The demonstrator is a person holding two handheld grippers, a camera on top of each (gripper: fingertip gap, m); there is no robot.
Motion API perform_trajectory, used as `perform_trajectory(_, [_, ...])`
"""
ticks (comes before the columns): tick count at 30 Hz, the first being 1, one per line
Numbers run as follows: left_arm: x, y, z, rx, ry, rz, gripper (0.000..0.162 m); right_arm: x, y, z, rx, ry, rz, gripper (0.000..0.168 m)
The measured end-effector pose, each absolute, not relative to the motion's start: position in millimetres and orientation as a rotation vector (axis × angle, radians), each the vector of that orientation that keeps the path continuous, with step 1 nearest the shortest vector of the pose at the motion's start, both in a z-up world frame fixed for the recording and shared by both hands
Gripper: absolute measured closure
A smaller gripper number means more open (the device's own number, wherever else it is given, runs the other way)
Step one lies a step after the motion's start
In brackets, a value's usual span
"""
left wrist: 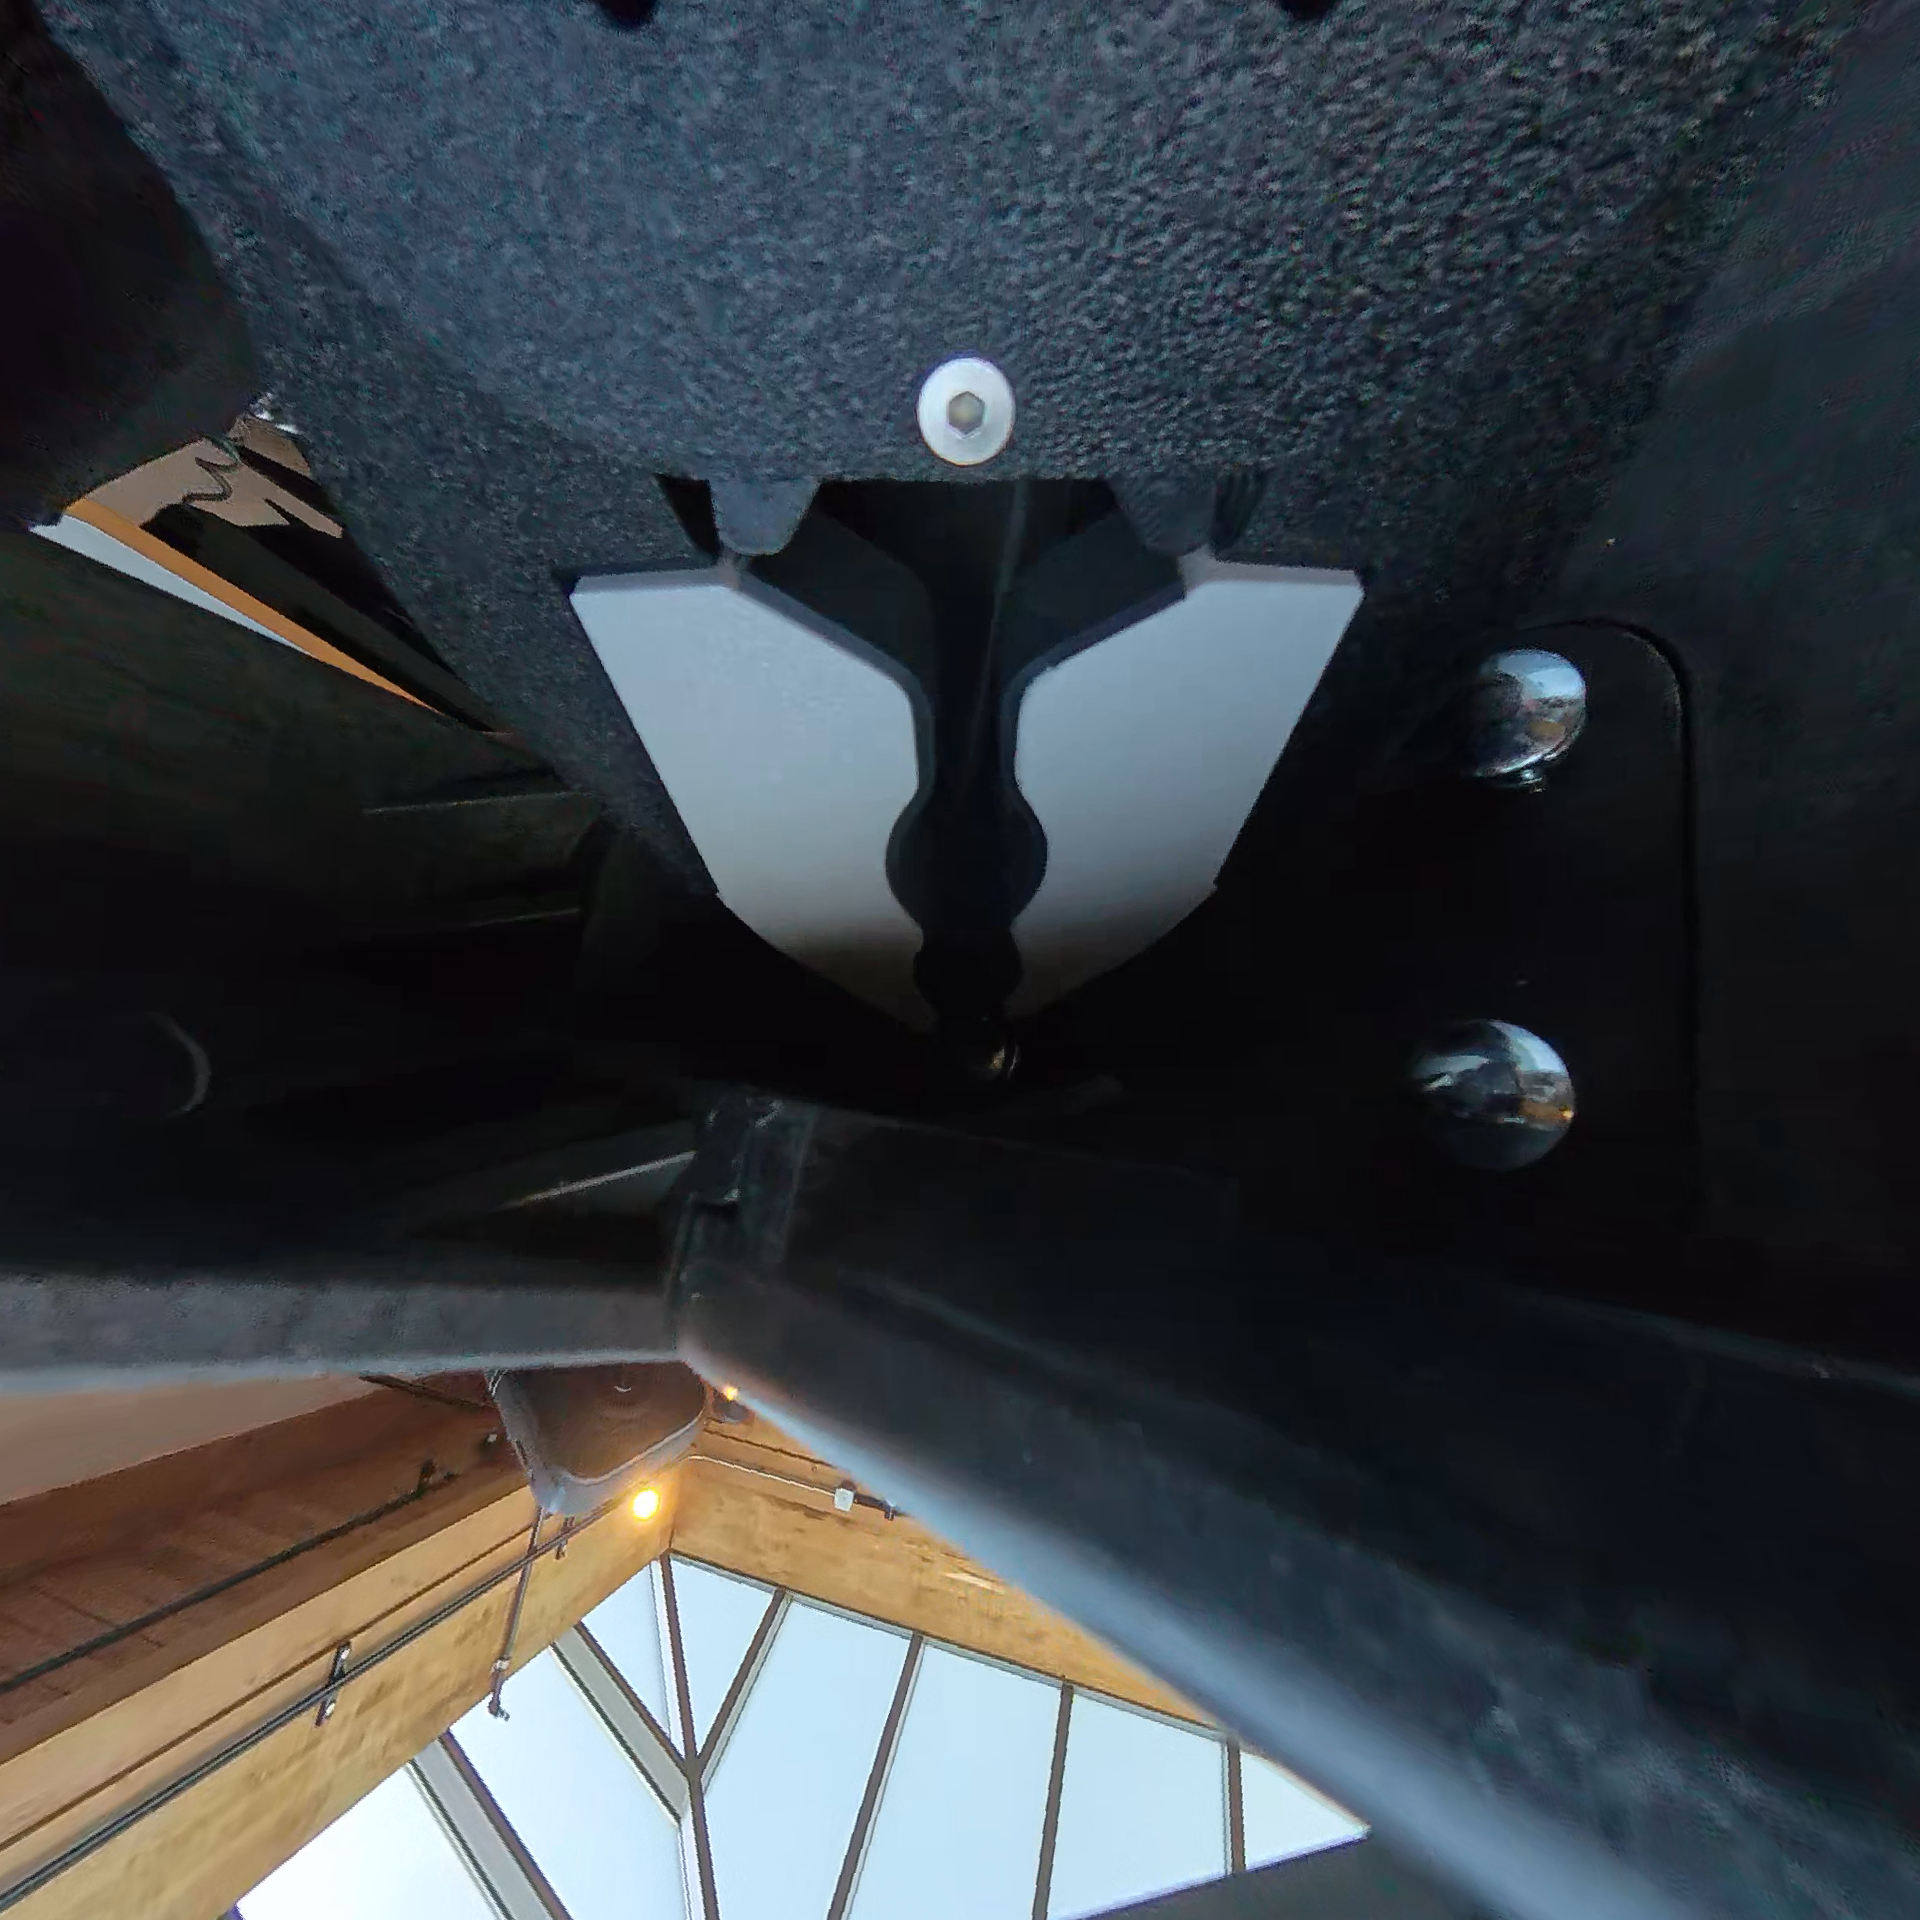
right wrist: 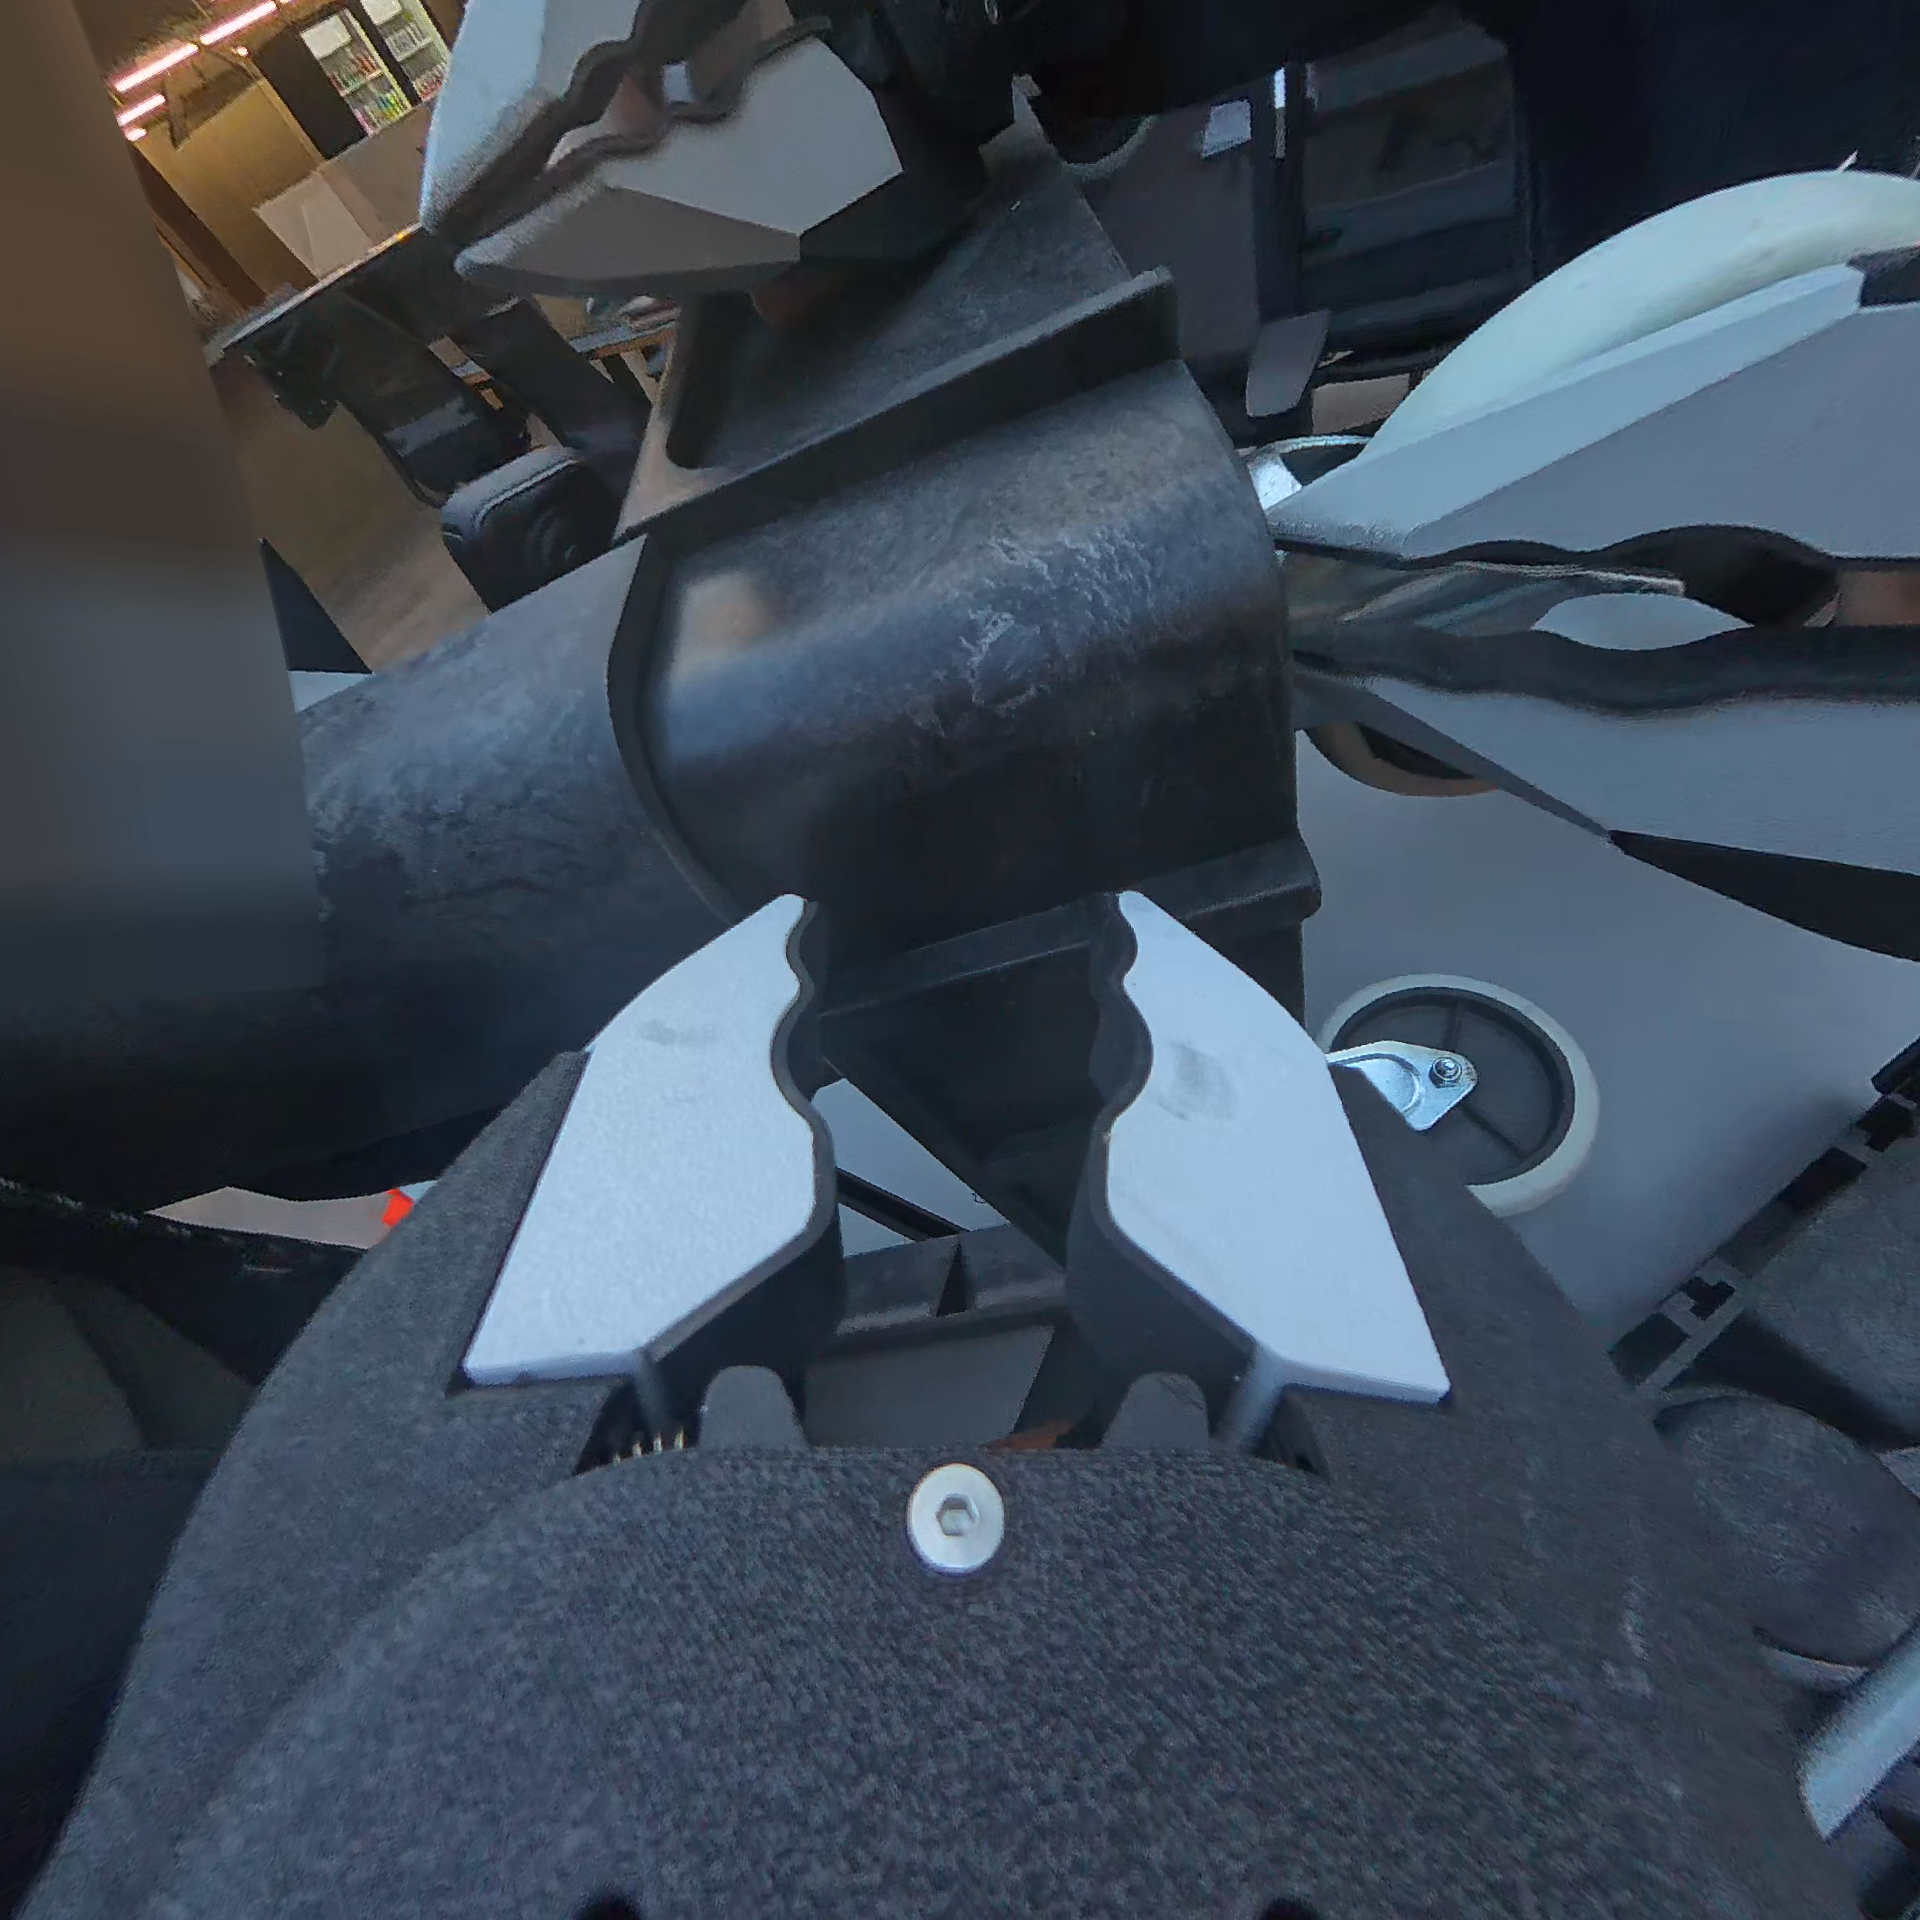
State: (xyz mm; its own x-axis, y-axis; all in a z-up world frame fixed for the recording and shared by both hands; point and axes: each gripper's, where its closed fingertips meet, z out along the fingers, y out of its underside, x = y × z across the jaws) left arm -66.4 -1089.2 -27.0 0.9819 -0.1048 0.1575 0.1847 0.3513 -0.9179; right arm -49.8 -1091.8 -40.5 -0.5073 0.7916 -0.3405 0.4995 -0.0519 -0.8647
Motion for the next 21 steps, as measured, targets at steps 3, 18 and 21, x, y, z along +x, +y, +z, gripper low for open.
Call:
perform_trajectory(3, [-66.9,-1089.0,-26.9,-1.199,-0.090,-0.216,0.157,-49.7,-1092.5,-40.8,-1.376,-1.970,1.576,0.116])
perform_trajectory(18, [-67.4,-1089.1,-26.4,-1.182,-0.108,-0.202,0.157,-49.2,-1093.1,-41.6,-1.358,-2.018,1.519,0.116])
perform_trajectory(21, [-67.2,-1089.0,-25.9,-1.168,-0.143,-0.279,0.157,-49.2,-1093.5,-41.6,-1.356,-2.031,1.504,0.115])
